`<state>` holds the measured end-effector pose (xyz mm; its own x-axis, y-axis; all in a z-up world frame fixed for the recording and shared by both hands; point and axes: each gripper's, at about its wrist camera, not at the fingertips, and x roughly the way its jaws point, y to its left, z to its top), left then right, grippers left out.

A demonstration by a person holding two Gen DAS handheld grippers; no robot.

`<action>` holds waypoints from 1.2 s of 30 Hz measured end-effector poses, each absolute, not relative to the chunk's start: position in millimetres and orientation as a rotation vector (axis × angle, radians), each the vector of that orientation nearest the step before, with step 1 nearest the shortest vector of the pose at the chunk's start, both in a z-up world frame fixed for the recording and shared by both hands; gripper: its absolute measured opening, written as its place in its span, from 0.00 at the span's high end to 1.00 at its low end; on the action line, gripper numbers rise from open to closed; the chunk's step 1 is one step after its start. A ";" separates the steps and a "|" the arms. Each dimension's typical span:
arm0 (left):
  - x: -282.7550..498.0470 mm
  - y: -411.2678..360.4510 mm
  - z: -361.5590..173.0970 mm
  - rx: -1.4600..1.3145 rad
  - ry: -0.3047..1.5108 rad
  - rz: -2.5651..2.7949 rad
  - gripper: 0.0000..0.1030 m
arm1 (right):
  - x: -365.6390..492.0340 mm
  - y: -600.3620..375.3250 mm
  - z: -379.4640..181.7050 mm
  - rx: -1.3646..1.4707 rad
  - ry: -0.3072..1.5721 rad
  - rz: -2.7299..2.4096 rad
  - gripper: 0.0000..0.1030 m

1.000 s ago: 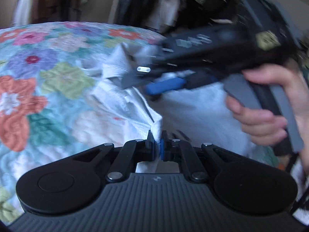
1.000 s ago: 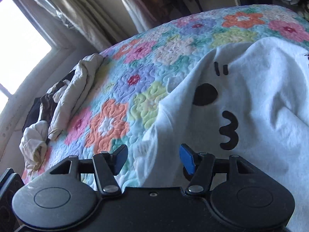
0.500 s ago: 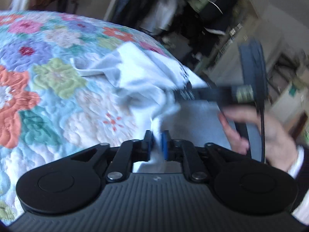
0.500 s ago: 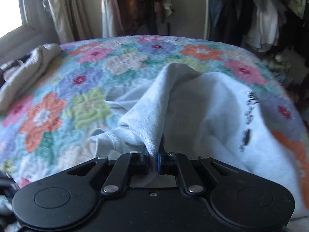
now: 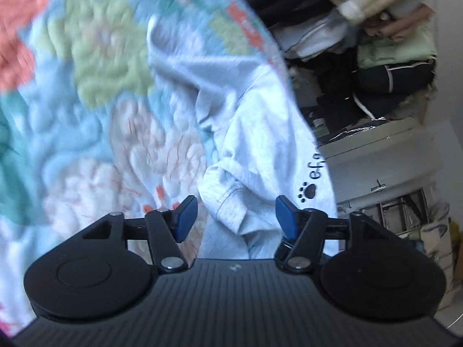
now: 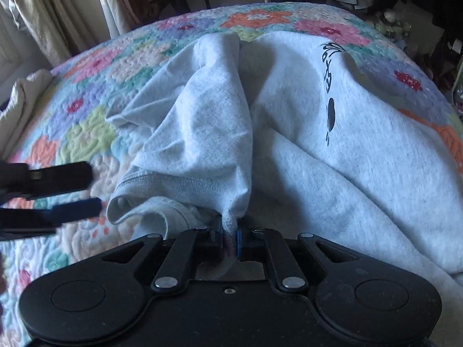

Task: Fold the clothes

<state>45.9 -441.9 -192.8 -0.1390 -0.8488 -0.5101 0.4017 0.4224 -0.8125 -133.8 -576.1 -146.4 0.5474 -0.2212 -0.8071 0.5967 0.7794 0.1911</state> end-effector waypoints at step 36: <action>171.9 -342.3 -63.7 -0.071 0.671 -0.423 0.89 | -105.3 -509.9 -108.6 0.572 0.631 -0.158 0.62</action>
